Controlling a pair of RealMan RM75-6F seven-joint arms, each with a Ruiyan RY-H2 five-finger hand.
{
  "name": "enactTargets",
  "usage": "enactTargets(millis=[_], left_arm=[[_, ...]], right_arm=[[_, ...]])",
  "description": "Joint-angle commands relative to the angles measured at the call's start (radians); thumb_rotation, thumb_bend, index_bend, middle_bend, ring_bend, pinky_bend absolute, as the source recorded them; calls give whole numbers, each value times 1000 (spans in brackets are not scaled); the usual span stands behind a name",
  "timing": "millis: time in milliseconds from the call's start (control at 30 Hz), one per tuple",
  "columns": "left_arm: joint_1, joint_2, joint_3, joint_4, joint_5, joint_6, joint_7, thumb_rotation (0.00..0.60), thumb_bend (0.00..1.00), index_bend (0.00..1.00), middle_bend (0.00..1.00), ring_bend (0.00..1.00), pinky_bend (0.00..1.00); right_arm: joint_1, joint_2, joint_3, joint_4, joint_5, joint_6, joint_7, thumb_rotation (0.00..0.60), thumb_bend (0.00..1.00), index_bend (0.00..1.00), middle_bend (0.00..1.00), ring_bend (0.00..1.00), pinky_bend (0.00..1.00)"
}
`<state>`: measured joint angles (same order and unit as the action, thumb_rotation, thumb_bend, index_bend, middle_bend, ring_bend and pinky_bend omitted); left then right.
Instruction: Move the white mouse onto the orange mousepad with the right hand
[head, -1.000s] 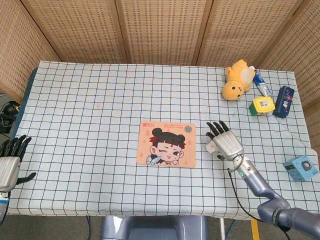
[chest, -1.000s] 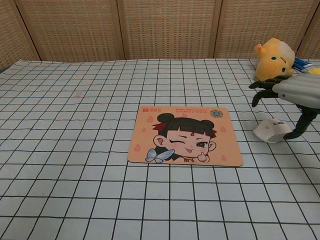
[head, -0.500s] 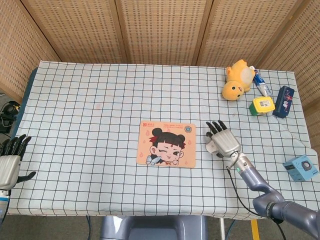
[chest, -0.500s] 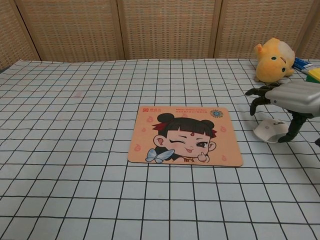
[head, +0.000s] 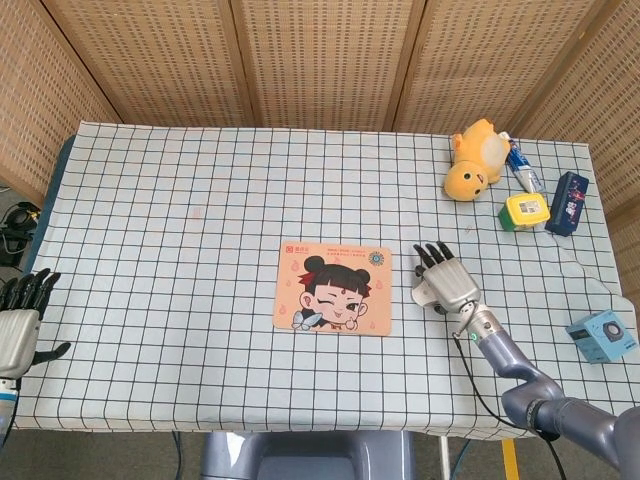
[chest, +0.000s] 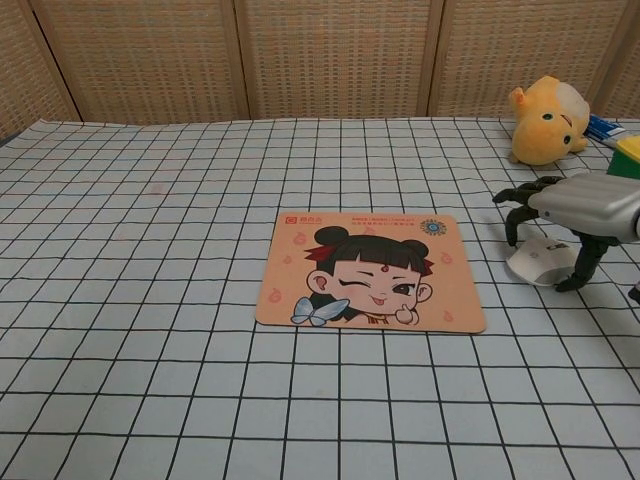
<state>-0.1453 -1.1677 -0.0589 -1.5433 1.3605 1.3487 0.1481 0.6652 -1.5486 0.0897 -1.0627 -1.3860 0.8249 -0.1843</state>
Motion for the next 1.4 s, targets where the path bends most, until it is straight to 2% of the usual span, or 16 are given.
enactTargets(millis=[33,200,300,500,733,1000,1267,1400], left_arm=[[-1,0,0,0,-2,-2,-1,600,0,0,0,0,0],[-1,0,0,-1,-2,0,-5,600,0,0,0,0,0],[-1,-1,0,2,-3,-1,-8,600,0,0,0,0,0],[-1,-3,-1,6,-2,3,-16,600,0,0,0,0,0],[0,-2,-2,6,1,9,-23,600,0,0,0,0,0],[-2,-1,-4,14,-9,-1,-38,600,0,0,0,0,0],[-8,-4,-6,26,-20,-19,-52,600,0,0,0,0,0],[-10,-6,-6,34,-25,-29,-60,600,0,0,0,0,0]], right_arm=[[-1,-15,-5,20,-12,15,22,600,215,487,225,84,112],[-10,-58,-26,79,-75,97,84,600,245,720,547,495,562],[-17,-71,-46,104,-136,169,145,600,247,781,615,592,650],[-3,-55,-48,95,-188,237,157,600,247,790,624,604,664],[47,-18,-20,4,-236,279,87,600,246,792,625,606,665],[139,-35,-10,-17,-347,319,-10,600,246,794,626,607,665],[259,-108,-2,67,-432,296,-77,600,243,795,629,614,665],[297,-152,-20,131,-458,283,-83,600,243,796,629,614,664]])
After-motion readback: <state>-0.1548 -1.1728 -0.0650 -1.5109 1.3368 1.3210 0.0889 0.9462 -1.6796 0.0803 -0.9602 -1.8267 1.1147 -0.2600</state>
